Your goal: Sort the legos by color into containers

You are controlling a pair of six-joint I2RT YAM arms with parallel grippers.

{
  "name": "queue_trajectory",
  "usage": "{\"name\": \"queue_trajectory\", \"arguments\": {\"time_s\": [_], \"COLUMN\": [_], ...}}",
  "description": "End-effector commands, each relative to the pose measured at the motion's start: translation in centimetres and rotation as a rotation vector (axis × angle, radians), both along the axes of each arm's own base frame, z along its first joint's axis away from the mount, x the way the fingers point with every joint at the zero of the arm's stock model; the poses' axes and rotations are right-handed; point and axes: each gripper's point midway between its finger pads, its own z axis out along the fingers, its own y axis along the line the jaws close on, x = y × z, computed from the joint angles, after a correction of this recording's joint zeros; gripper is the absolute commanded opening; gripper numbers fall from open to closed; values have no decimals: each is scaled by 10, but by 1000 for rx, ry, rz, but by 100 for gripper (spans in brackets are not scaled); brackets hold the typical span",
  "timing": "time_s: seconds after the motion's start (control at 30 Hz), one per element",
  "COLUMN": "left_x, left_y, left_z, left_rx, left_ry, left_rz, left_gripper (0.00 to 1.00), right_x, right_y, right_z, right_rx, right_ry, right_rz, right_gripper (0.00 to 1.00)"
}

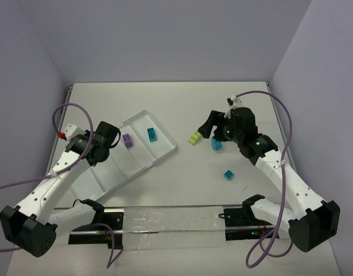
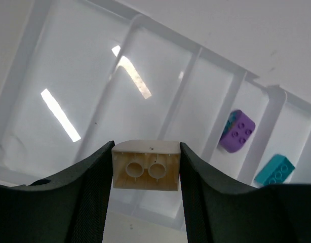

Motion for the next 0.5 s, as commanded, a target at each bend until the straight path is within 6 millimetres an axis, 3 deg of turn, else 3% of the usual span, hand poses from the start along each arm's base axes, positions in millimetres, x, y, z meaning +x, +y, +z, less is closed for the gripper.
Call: {"name": "queue_trajectory", "arguments": {"time_s": [0.0, 0.1, 0.37, 0.47], "left_x": [-13, -13, -1, 10], "left_y": [41, 58, 61, 52], "left_z": [1, -3, -12, -21], "left_rx": [93, 86, 31, 2], "left_ry": [42, 46, 66, 84], "left_rz": [73, 111, 28, -34], "left_gripper": [21, 22, 22, 22], "right_x": [4, 5, 4, 3], "right_y": [12, 14, 11, 9], "right_z": [24, 23, 22, 17], "right_rx": [25, 19, 34, 25], "right_ry": [-47, -44, -52, -47], "right_rz": [36, 35, 6, -1], "right_gripper": [85, 85, 85, 85]}}
